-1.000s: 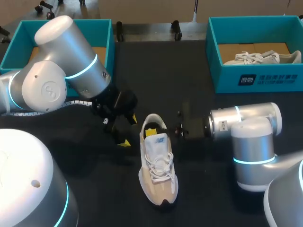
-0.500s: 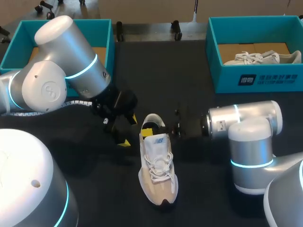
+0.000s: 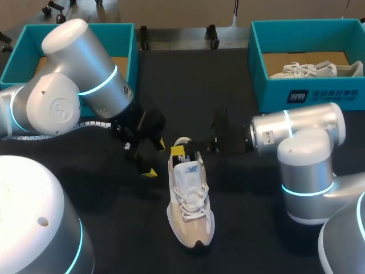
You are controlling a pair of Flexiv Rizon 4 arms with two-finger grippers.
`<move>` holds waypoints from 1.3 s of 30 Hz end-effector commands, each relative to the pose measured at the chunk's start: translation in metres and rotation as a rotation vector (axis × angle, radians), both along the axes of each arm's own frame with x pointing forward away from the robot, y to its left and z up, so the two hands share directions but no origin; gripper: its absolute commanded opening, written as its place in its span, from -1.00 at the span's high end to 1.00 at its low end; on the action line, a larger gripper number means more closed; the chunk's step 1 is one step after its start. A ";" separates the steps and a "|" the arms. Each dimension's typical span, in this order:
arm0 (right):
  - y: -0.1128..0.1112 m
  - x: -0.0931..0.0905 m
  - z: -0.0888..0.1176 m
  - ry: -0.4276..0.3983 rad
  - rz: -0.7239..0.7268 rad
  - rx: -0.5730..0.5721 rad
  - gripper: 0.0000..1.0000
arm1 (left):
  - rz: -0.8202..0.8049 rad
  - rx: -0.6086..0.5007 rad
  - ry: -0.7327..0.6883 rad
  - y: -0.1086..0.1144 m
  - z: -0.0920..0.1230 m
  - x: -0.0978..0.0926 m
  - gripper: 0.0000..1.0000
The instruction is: Take the shoe out of the shoebox, open the shoe tongue, remove and reinsert the insole, then place the shoe into the shoebox
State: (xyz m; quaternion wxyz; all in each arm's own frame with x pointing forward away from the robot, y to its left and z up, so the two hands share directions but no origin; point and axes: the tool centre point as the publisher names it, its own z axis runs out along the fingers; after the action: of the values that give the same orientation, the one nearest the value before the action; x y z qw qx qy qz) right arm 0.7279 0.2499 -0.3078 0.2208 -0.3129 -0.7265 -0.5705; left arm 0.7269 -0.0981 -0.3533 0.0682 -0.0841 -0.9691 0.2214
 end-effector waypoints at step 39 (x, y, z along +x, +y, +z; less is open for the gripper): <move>-0.074 0.033 0.043 0.206 0.041 -0.222 0.13 | -0.065 0.052 -0.066 0.088 0.055 0.034 -1.00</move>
State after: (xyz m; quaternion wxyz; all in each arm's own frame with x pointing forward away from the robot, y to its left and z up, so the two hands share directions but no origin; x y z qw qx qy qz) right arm 0.7563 0.1879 -0.2739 0.2468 -0.3849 -0.7411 -0.4916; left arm 0.7613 -0.0174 -0.3038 0.0457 -0.1200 -0.9735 0.1895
